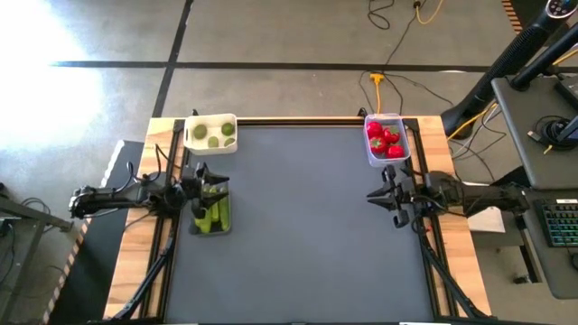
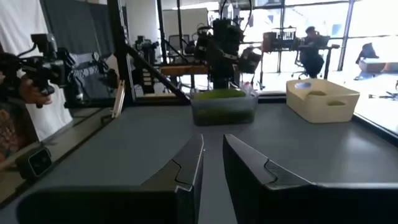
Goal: Sort produce into baskets
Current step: Return to Home Position
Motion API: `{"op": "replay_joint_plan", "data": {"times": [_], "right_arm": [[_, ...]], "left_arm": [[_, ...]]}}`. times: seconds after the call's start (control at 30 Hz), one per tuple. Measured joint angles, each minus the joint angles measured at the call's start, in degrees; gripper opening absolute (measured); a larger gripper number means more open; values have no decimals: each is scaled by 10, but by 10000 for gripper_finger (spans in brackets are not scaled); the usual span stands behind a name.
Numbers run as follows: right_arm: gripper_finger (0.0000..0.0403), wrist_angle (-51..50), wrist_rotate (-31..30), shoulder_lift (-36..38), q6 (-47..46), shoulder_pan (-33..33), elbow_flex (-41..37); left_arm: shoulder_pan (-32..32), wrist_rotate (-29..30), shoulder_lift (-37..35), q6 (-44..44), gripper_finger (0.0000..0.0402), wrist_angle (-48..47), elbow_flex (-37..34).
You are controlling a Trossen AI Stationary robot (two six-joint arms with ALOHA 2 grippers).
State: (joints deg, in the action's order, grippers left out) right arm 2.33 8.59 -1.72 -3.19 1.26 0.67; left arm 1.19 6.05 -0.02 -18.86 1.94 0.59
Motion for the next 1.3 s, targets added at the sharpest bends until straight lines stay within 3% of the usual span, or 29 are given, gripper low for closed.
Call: {"op": "replay_joint_plan", "data": {"times": [0.2, 1.3], "right_arm": [[54, 0, 2, -13, 2, 0, 0], [54, -3, 3, -14, 2, 0, 0]], "left_arm": [[0, -11, 18, 38, 262, -2, 0], [0, -11, 102, 34, 262, -5, 2]]}}
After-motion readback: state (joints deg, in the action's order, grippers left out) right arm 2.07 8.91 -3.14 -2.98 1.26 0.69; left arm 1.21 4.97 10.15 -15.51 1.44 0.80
